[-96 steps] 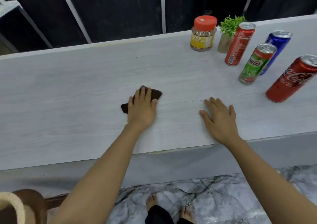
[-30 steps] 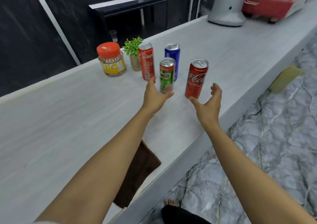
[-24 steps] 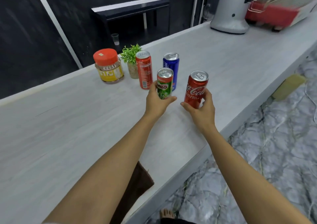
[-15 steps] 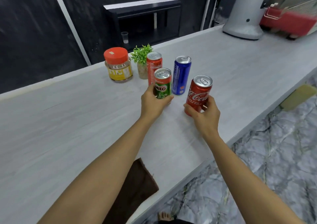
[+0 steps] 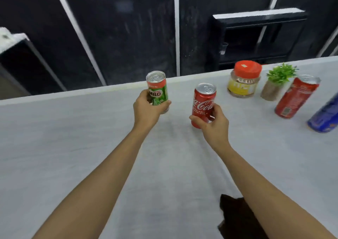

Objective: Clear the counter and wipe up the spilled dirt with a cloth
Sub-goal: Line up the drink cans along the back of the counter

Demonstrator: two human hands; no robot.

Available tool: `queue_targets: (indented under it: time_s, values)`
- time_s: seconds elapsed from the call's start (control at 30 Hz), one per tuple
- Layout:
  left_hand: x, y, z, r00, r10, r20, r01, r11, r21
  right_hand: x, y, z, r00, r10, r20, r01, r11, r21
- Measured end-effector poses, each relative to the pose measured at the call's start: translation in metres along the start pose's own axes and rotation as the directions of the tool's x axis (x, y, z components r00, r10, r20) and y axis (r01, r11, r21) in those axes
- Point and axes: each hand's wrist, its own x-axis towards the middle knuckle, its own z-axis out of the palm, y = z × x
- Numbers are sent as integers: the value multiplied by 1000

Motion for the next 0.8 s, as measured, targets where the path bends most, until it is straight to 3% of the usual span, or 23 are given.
queue_targets:
  time_s: [0.13, 0.3, 0.53, 0.8]
  values:
    - [48, -42, -91, 990, -68, -126, 75, 996, 49, 15, -8, 108, 991, -7, 133, 11, 999, -30]
    - [105, -93, -162, 962, -162, -219, 182, 981, 72, 37, -20, 221, 980, 27, 197, -29, 1000, 8]
    - [169, -143, -197, 946, -207, -251, 230, 971, 65, 69, -21, 322, 975, 31, 221, -31, 1000, -4]
    - [197, -166, -201, 965, -178, -193, 194, 979, 64, 86, -21, 377, 969, 10, 246, 1, 999, -45]
